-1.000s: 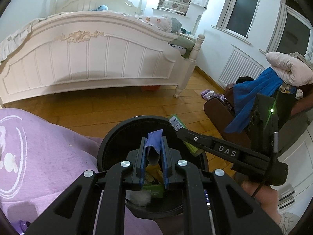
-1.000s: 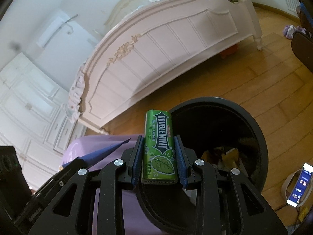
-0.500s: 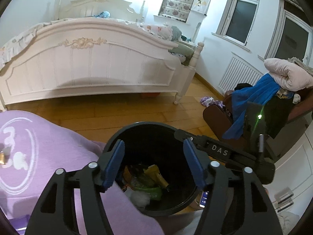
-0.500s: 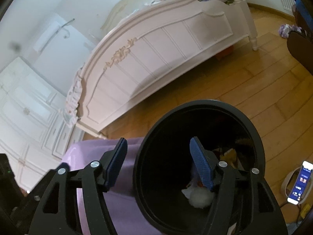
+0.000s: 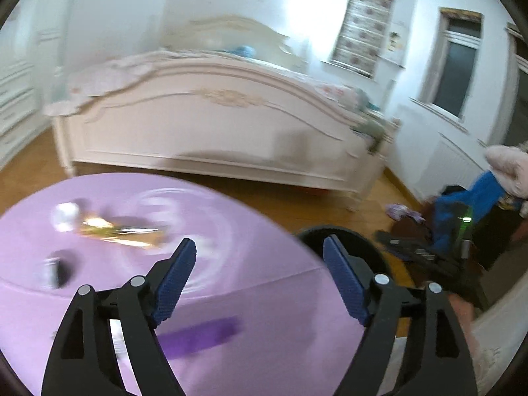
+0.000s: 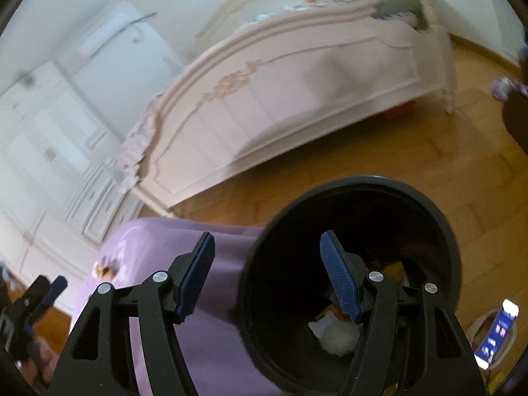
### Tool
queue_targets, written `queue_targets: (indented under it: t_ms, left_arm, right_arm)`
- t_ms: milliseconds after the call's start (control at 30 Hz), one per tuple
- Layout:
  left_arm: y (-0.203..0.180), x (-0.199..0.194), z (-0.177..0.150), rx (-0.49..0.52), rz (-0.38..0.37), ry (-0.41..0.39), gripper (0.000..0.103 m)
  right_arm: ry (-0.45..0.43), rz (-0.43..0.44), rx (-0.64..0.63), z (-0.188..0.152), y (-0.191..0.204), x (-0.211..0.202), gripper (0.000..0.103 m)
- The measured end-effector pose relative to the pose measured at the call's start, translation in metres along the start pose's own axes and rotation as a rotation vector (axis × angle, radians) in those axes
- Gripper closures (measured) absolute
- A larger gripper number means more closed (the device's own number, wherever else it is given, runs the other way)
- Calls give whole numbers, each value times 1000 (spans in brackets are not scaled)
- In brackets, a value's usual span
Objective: Collect trash
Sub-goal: 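Grasp the gold snack wrapper with the right tool while the left tool grasps the clear cup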
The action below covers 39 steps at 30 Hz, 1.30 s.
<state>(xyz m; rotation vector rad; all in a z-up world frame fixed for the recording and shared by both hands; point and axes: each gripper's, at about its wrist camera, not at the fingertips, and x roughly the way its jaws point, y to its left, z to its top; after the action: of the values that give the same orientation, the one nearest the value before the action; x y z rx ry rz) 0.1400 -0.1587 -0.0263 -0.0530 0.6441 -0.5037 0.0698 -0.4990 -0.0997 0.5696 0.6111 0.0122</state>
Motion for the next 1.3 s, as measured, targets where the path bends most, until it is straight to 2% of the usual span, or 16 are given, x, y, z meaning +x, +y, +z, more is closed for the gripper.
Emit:
queue_targets:
  t_ms: [100, 267, 367, 433, 567, 700, 767, 900, 967, 1033, 1067, 1100, 1133, 1200, 1300]
  left_arm:
    - [38, -14, -4, -29, 97, -6, 20]
    - [106, -25, -13, -95, 265, 26, 16]
    - [136, -22, -18, -122, 318, 64, 16]
    - [147, -18, -20, -134, 326, 83, 16]
    - [165, -5, -24, -134, 333, 121, 16]
    - [172, 3, -26, -140, 291, 155, 17]
    - [172, 4, -24, -122, 296, 158, 17]
    - [172, 13, -24, -110, 296, 201, 28]
    - [169, 15, -24, -86, 315, 214, 29]
    - [165, 15, -23, -67, 331, 219, 35]
    - [164, 15, -23, -61, 334, 218, 42]
    - [166, 17, -22, -59, 336, 217, 49]
    - [166, 17, -22, -59, 335, 215, 49]
    - [167, 16, -22, -65, 327, 212, 49]
    - [171, 13, -22, -88, 289, 198, 49]
  right_arm:
    - [17, 57, -114, -4, 36, 5, 36]
    - [127, 191, -339, -2, 132, 33, 36]
    - [203, 232, -506, -3, 197, 58, 36]
    - [244, 240, -607, -7, 236, 75, 36]
    - [316, 211, -790, -25, 288, 114, 36]
    - [380, 181, -886, -41, 310, 152, 40]
    - [397, 171, -910, -47, 314, 165, 42]
    - [436, 172, -949, -56, 320, 182, 42]
    - [459, 169, -967, -62, 322, 190, 42]
    - [463, 180, -968, -65, 323, 194, 50]
    - [465, 185, -961, -66, 323, 194, 52]
    - [461, 188, -958, -65, 323, 193, 61]
    - [463, 191, -954, -66, 322, 192, 72]
    - [472, 188, -946, -66, 322, 190, 83]
    - [496, 189, -916, -64, 317, 183, 88]
